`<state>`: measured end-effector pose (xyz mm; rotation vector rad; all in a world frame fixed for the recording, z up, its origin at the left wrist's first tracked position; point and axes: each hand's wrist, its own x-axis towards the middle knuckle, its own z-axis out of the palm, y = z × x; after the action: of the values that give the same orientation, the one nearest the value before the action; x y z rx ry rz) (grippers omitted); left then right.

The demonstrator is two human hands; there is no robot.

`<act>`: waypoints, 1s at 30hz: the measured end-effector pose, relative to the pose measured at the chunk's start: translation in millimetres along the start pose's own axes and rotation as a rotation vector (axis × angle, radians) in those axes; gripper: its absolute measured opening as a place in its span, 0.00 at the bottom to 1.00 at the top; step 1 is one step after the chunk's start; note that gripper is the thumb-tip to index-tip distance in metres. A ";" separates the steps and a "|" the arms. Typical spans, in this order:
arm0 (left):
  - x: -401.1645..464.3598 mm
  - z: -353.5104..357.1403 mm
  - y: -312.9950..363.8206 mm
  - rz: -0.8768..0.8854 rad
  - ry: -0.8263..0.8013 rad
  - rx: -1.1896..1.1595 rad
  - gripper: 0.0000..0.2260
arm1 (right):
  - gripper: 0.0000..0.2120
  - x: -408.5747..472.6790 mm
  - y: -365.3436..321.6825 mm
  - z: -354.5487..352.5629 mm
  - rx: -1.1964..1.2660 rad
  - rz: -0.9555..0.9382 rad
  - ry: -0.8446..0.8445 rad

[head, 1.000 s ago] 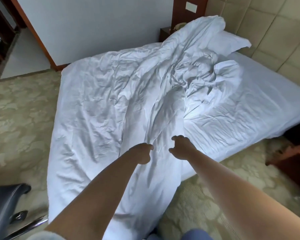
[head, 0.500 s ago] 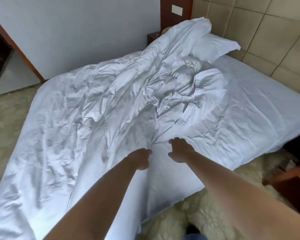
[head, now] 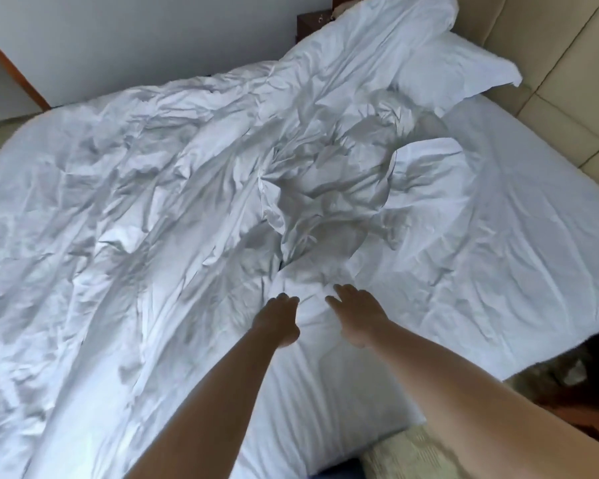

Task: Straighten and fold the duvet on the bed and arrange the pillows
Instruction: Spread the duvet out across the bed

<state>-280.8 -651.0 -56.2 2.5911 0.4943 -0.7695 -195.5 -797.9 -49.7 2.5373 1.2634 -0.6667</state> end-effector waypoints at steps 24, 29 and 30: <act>69.0 66.4 28.4 -0.258 0.061 -0.041 0.35 | 0.16 95.4 63.4 53.5 -0.087 -0.271 0.026; 5.3 74.5 110.1 -0.317 -0.054 -0.131 0.39 | 0.18 -13.7 123.8 49.7 0.070 -0.135 -0.074; -7.9 79.7 132.7 -0.309 -0.064 -0.143 0.44 | 0.18 -37.2 135.6 43.9 0.116 -0.105 -0.078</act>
<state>-264.4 -803.6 -78.0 2.3788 0.9093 -0.8775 -119.7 -922.7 -69.2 2.5213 1.3767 -0.8771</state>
